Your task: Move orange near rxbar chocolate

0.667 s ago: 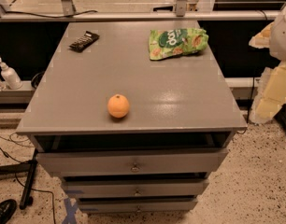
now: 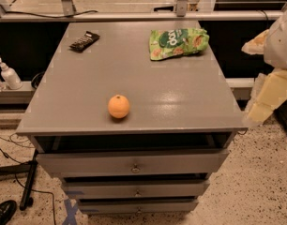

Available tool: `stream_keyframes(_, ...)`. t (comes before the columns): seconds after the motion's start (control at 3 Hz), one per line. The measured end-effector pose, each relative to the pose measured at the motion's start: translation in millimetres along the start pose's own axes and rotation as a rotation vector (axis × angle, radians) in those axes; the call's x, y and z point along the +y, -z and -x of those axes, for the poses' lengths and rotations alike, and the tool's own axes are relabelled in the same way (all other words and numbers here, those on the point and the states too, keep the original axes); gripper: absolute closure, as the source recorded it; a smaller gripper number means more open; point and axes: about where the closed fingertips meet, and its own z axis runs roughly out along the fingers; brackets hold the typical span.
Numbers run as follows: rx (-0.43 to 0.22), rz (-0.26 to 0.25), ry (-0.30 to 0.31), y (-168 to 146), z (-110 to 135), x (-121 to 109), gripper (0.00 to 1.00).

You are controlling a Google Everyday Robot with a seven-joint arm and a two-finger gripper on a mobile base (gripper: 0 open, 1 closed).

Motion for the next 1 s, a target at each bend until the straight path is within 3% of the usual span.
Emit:
stream_keyframes(0.33, -0.175, 0.076, 0.01, -43, 17, 6, 0.0)
stream_keyframes(1.0, -0.542, 0.208, 0.031, -119, 82, 24, 0.0)
